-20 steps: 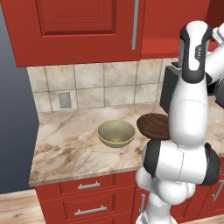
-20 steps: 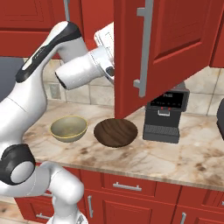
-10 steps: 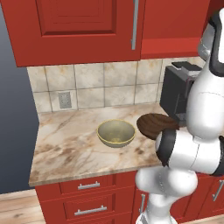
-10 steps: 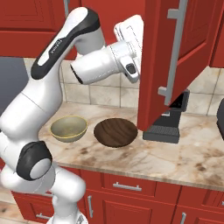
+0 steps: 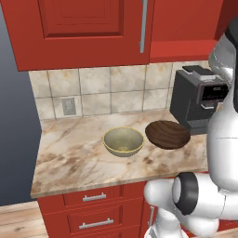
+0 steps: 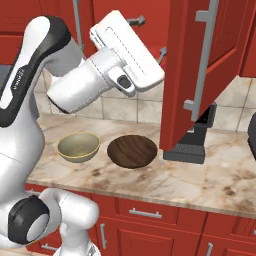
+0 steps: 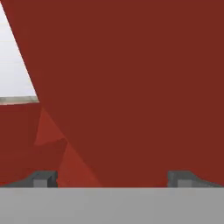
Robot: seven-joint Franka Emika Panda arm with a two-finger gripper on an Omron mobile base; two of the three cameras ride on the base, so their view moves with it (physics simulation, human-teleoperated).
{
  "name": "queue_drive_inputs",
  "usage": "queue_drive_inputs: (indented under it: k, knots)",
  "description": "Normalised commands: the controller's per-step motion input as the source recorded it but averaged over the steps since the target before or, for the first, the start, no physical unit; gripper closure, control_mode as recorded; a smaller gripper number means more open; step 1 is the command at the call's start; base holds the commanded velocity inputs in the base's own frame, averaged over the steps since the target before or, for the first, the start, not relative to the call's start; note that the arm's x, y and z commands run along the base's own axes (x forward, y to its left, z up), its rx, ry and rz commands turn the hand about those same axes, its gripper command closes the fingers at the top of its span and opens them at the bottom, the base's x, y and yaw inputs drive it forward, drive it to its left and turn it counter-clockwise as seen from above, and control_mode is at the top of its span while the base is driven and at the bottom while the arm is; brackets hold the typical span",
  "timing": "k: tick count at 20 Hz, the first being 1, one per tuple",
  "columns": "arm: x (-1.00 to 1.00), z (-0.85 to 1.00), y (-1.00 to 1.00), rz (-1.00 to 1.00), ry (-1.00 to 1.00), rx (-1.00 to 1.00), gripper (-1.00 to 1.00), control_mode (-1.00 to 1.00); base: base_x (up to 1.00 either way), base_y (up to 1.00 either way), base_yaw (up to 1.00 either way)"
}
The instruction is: Open the cabinet. Pick the bowls from the counter and place them in the cabinet. Then close the cabinet.
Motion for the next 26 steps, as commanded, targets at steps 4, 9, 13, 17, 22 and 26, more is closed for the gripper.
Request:
queue_drive_inputs:
  k: [4,9,13,17,22,26]
  knots:
    - [-0.22,0.08,1.00,0.45,0.34,-0.32,-1.00,-1.00,0.00,0.00,0.00]
    - [-0.17,0.41,0.90,0.44,0.44,-0.37,-1.00,-1.00,0.00,0.00,0.00]
    - [-0.29,0.78,0.74,0.39,0.25,-0.38,-1.00,-1.00,0.00,0.00,0.00]
    - [0.00,0.24,0.69,0.09,0.19,-0.31,-1.00,-1.00,0.00,0.00,0.00]
    - [0.07,0.07,0.55,0.06,0.13,-0.09,-1.00,-1.00,0.00,0.00,0.00]
    - [0.00,0.08,0.41,0.05,0.19,0.00,-1.00,-1.00,0.00,0.00,0.00]
